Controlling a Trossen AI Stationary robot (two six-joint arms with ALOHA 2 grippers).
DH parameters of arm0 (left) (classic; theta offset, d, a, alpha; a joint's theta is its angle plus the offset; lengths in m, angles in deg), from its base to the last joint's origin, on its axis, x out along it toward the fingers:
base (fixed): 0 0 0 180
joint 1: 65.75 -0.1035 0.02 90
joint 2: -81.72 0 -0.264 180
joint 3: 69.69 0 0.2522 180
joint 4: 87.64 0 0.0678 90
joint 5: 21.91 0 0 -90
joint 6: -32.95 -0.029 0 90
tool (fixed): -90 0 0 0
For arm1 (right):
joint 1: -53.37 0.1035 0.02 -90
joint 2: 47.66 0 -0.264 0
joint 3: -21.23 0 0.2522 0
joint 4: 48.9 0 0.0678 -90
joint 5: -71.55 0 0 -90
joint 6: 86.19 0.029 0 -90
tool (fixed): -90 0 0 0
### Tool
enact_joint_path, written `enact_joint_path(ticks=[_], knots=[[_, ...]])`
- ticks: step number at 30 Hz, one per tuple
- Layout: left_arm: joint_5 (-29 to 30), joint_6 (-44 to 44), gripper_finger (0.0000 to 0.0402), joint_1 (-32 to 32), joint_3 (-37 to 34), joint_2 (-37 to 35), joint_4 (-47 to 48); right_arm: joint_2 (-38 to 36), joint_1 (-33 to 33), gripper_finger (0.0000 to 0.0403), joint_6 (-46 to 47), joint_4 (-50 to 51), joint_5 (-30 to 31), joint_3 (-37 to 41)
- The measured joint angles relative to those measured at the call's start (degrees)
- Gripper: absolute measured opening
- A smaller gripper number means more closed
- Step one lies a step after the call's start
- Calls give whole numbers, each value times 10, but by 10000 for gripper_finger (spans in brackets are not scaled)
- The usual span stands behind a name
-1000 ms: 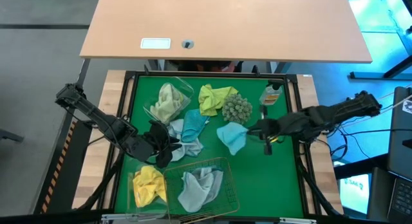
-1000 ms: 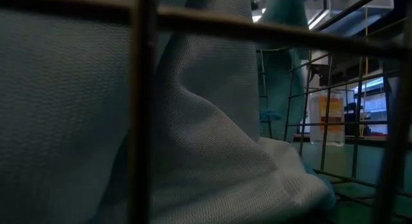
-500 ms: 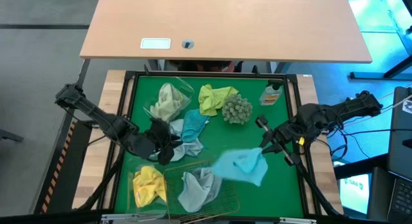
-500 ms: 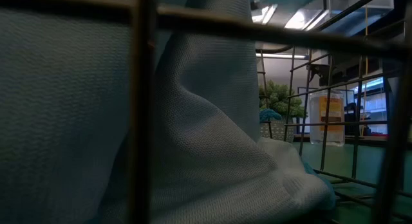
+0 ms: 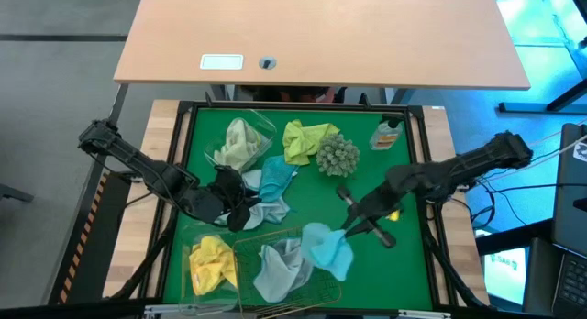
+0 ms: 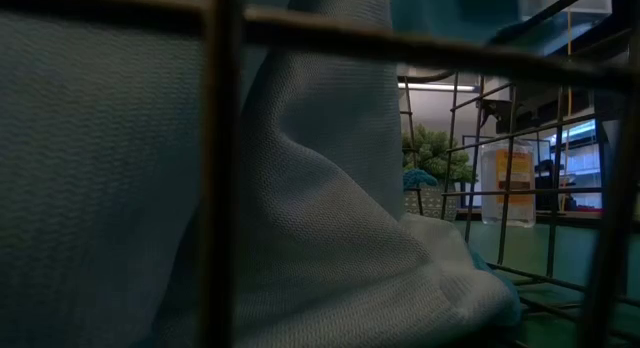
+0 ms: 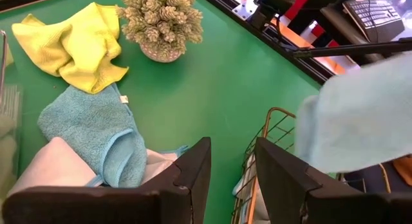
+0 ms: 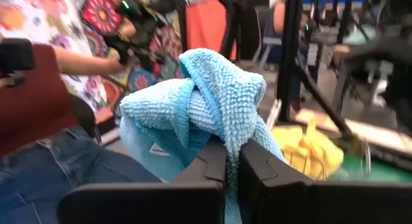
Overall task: Sort microfiber towel by color & place in baskets
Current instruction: Put the right blue microfiber towel into the wire basket
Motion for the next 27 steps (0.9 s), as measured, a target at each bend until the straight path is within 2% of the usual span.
enact_joint_path(ticks=[9, 16, 22, 27], knots=[[0, -21, 115, 0, 0, 0, 0, 111, 0, 11, -2, -46, 24, 0], [0, -29, 115, 0, 0, 0, 0, 185, 0, 12, -2, -159, 25, 0], [0, -30, 115, 0, 0, 0, 0, 221, 0, 12, 0, -272, 25, 0], [0, -30, 115, 0, 0, 0, 0, 227, 0, 12, 0, -317, 25, 0]])
